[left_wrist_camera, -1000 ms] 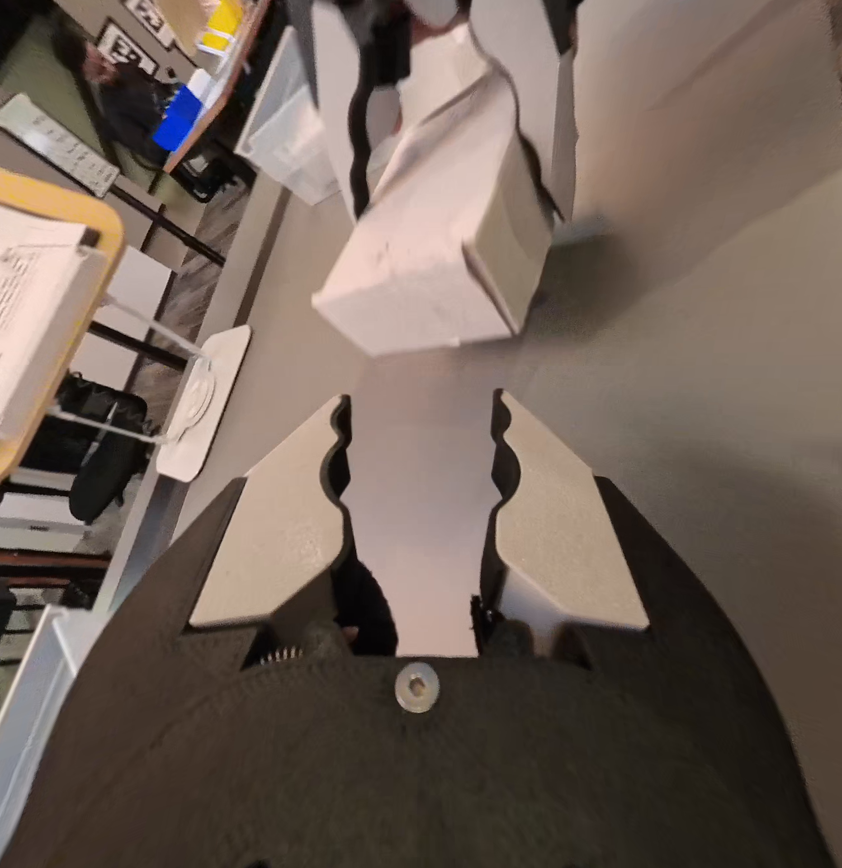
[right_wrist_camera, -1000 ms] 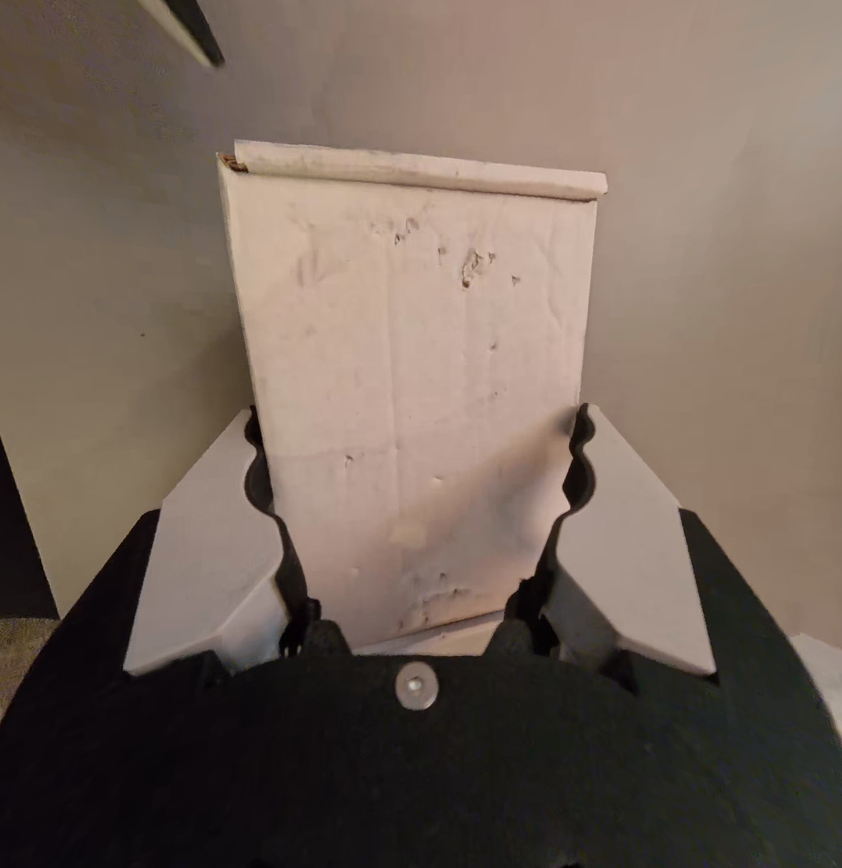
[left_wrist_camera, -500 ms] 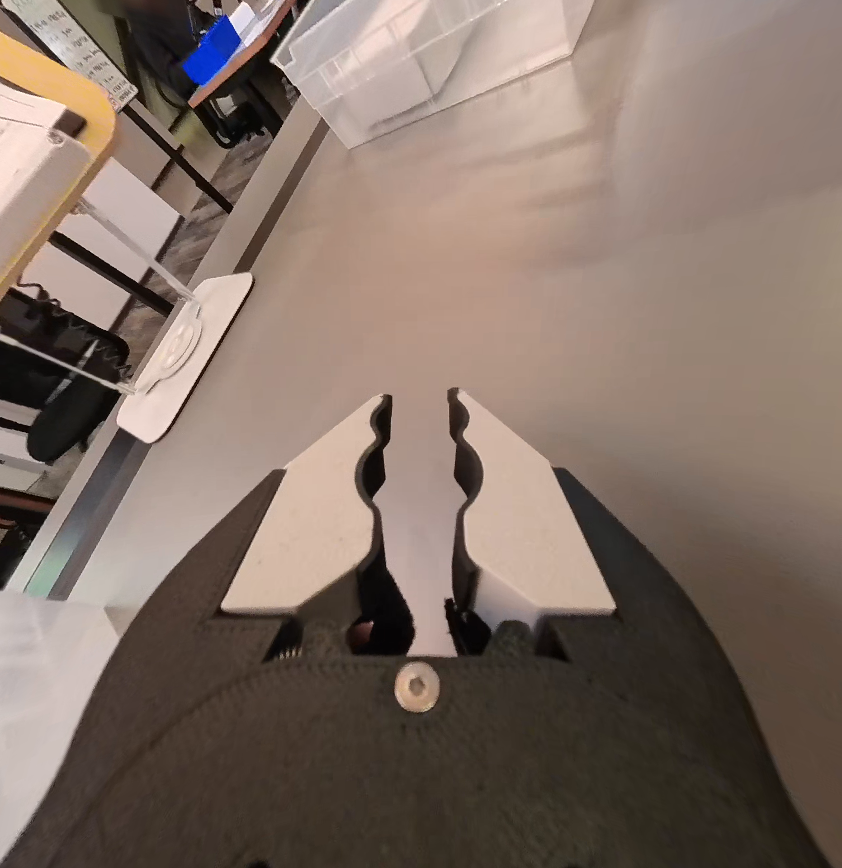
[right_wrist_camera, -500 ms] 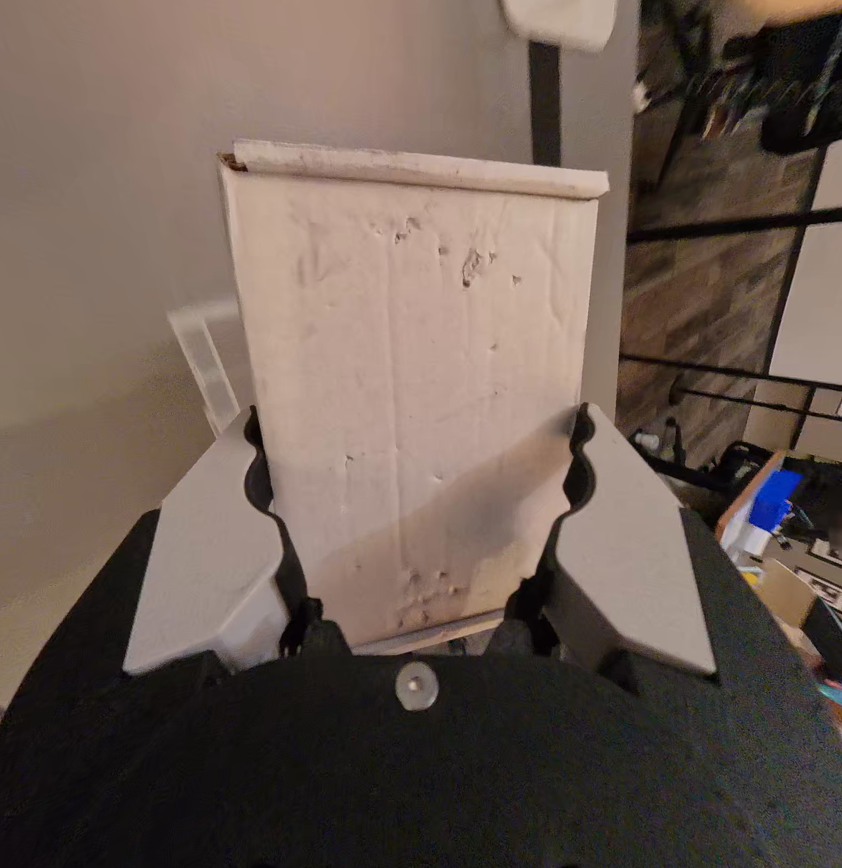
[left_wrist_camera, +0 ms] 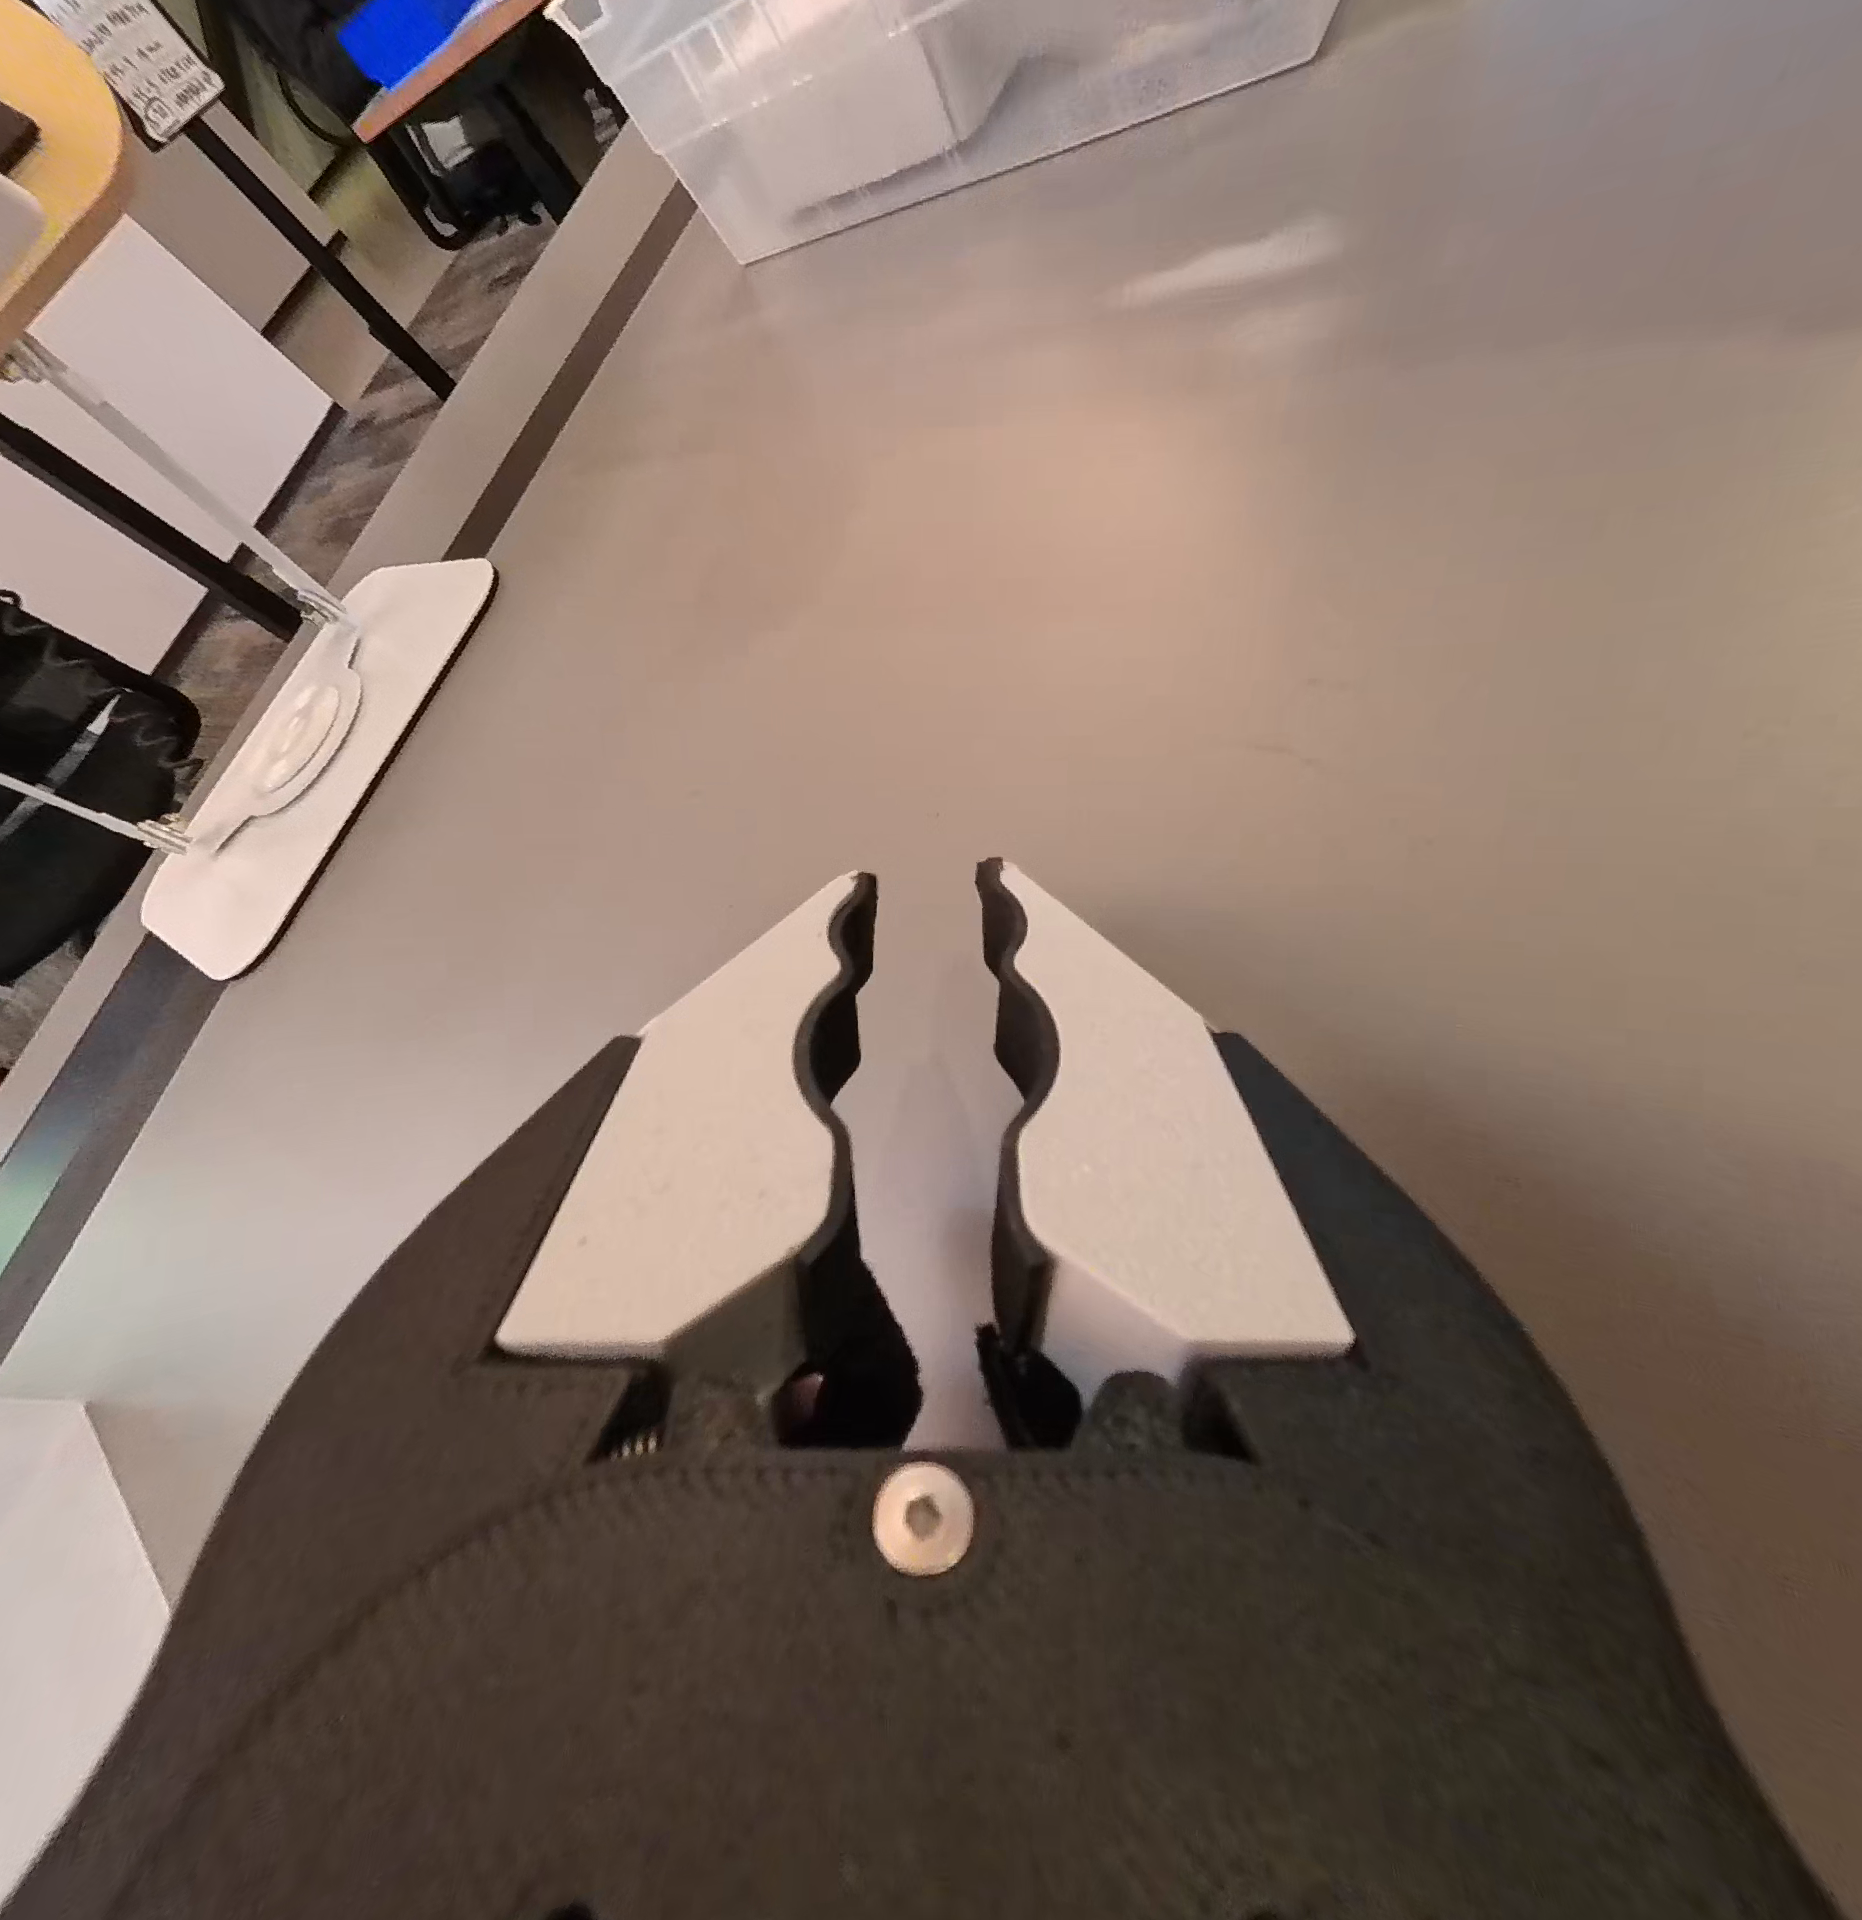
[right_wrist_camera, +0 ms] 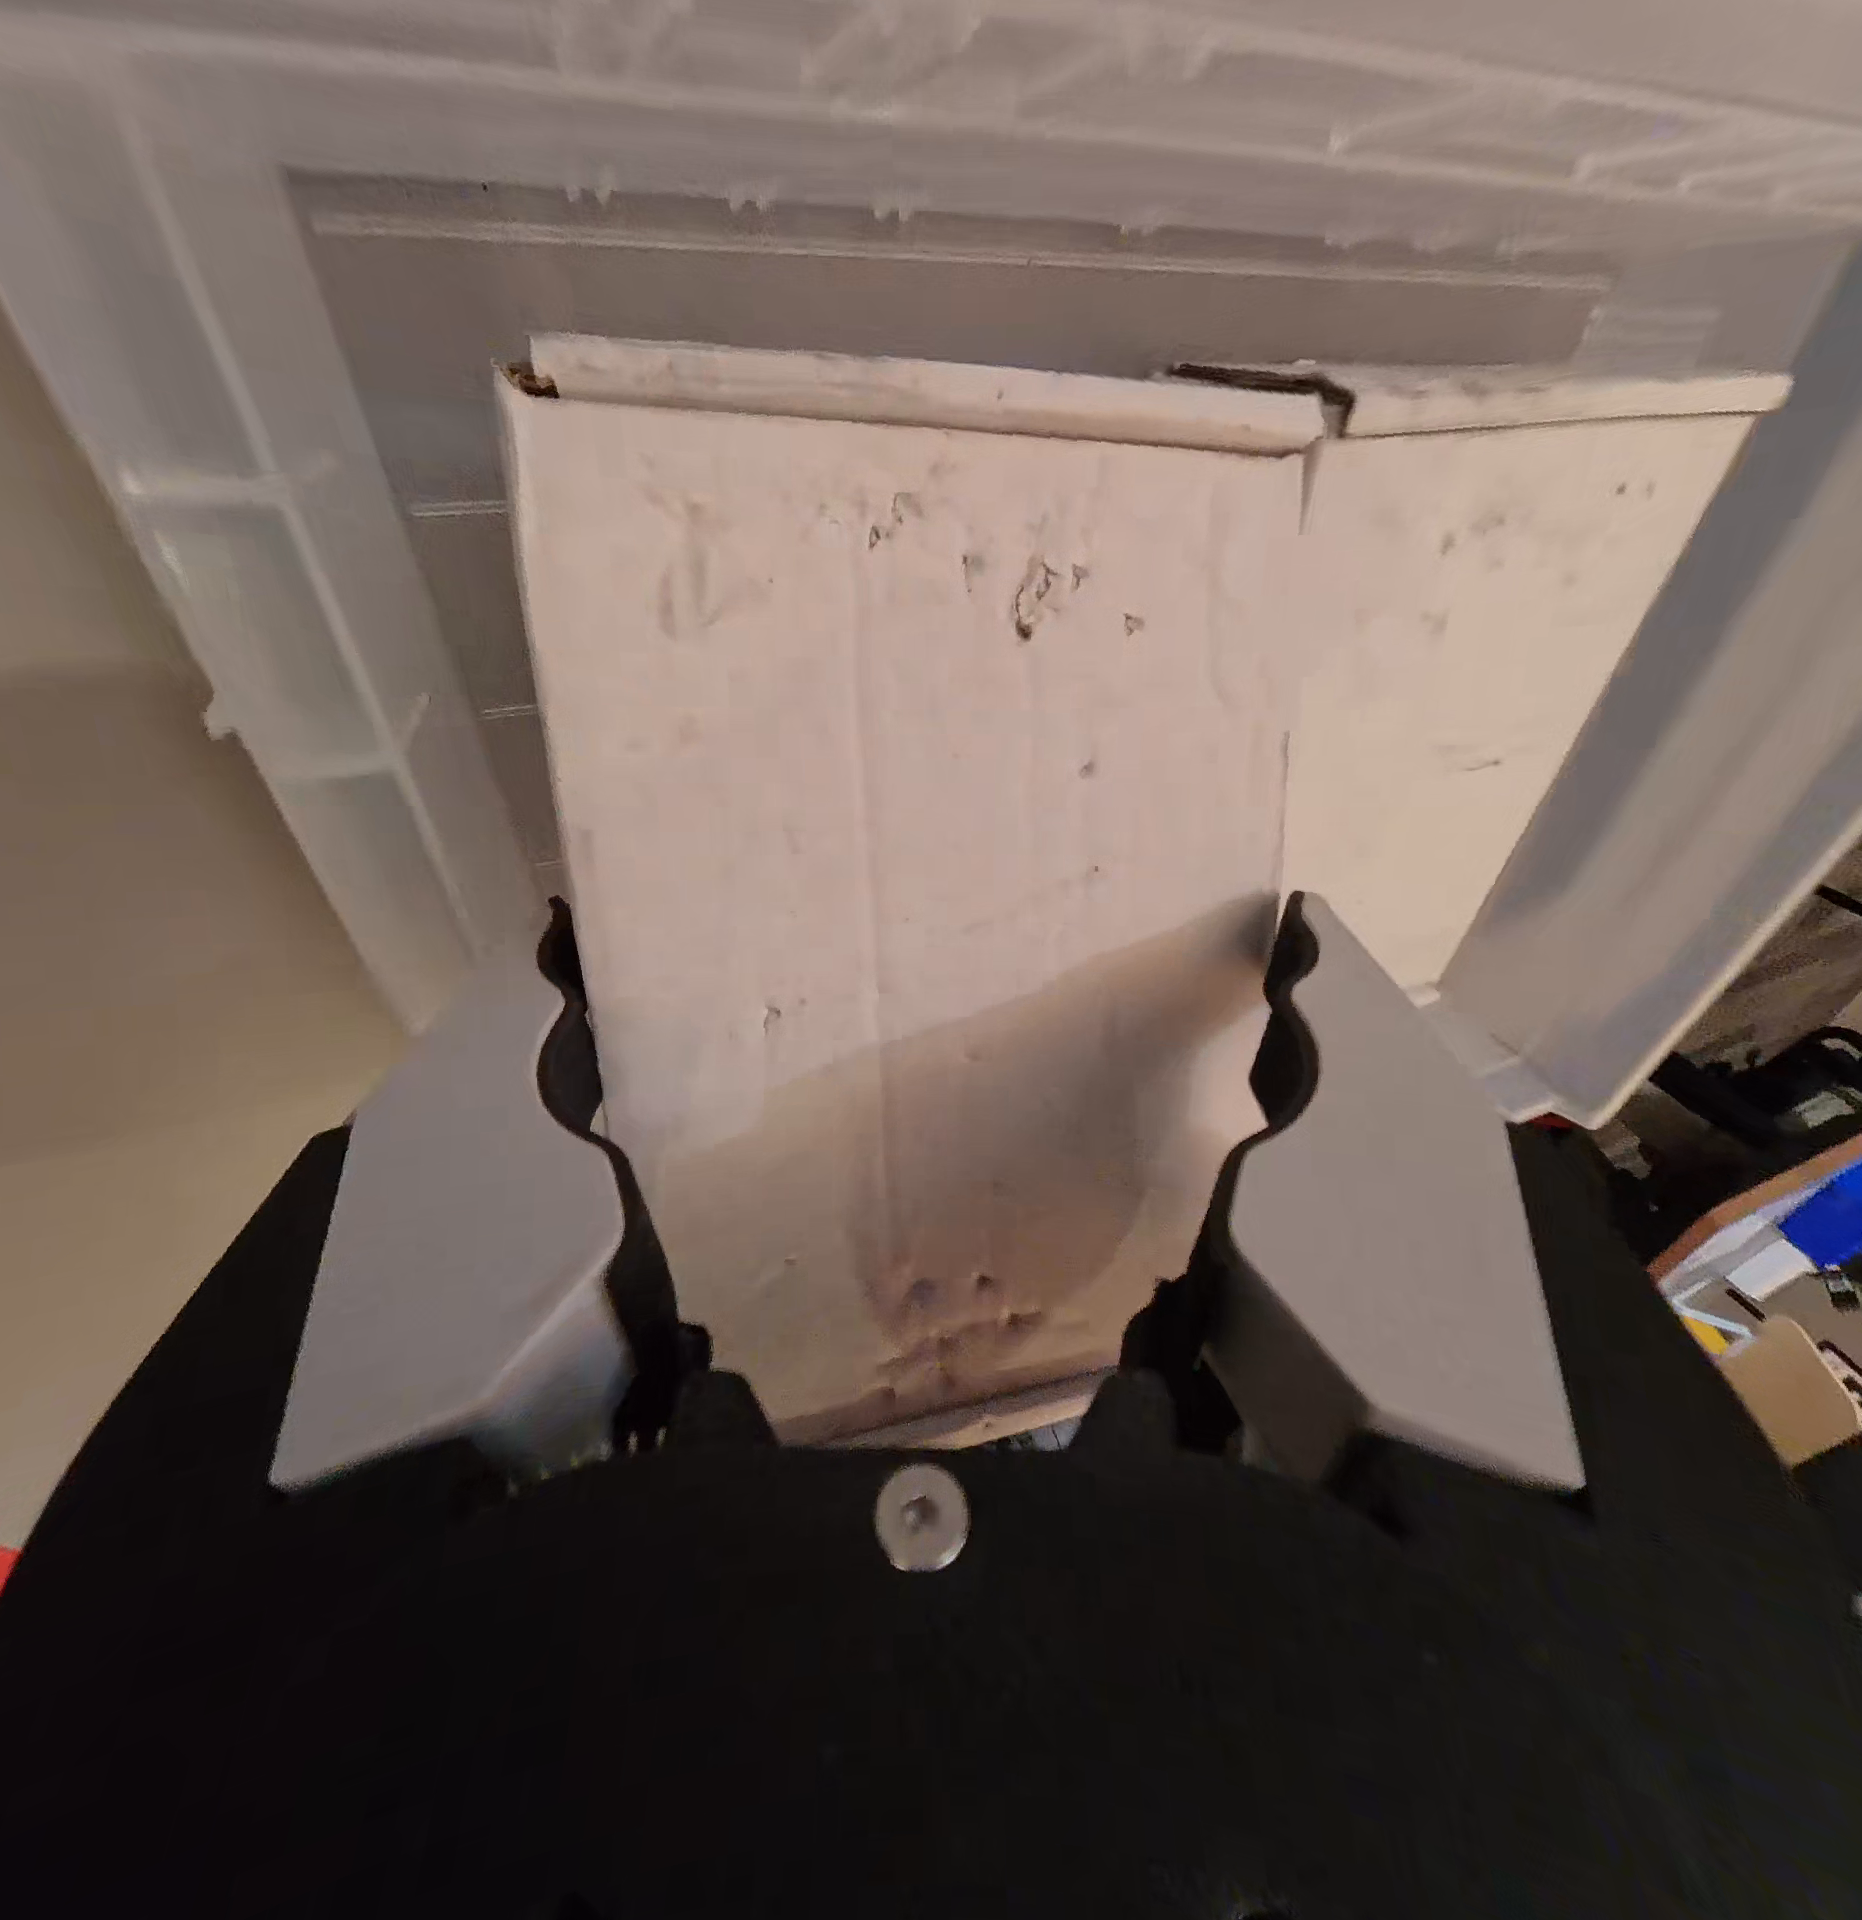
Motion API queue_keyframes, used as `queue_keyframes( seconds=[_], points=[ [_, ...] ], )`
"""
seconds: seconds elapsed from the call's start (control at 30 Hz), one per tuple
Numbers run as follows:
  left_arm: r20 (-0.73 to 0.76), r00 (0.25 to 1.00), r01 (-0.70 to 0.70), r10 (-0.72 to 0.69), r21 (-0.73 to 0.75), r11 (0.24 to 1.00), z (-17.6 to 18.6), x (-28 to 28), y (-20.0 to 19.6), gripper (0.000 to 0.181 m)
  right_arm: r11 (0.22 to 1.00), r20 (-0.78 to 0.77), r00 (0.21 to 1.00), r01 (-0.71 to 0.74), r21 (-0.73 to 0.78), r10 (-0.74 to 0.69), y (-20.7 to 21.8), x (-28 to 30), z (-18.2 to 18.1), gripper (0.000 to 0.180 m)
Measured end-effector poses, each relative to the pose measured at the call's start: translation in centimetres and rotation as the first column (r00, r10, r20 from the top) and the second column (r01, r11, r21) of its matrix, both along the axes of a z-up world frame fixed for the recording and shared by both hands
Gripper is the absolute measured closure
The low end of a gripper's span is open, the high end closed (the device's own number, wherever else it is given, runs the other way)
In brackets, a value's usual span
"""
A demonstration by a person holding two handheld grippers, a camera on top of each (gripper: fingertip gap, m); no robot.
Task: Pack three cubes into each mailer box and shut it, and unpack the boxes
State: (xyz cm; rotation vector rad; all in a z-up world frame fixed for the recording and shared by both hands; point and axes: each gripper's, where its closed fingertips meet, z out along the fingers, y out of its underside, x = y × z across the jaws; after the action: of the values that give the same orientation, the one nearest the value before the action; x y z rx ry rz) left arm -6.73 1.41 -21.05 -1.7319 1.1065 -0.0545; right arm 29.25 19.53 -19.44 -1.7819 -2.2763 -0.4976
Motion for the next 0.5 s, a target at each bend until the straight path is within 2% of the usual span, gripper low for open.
queue_keyframes(
  seconds=[0.07,0.1,0.23,0.37,0.5],
  points=[
    [-0.006,1.000,-0.001,0.001,0.001,1.000,-0.1,0.0,0.0,0.160,1.000,0.040,0.999,0.020,-0.012,-0.020,0.0,0.2,-0.7,0.052],
    [-0.011,1.000,-0.004,0.004,0.002,1.000,-0.1,0.0,0.1,0.159,0.999,0.032,0.999,0.026,-0.022,-0.025,-0.2,0.0,-0.9,0.058],
    [-0.022,1.000,0.001,-0.001,0.009,1.000,-0.2,0.0,0.0,0.157,0.999,0.008,0.999,0.038,0.033,-0.038,0.2,-0.2,0.5,0.053],
    [-0.013,1.000,-0.016,0.017,0.062,0.998,1.2,-0.4,0.0,0.153,0.979,-0.177,0.974,0.167,0.118,-0.144,1.0,0.1,4.1,0.063],
    [0.074,0.997,-0.049,0.035,0.195,0.980,6.6,-1.3,-0.9,0.150,0.898,-0.389,0.863,0.409,0.163,-0.322,2.3,3.5,6.9,0.081]
  ],
)
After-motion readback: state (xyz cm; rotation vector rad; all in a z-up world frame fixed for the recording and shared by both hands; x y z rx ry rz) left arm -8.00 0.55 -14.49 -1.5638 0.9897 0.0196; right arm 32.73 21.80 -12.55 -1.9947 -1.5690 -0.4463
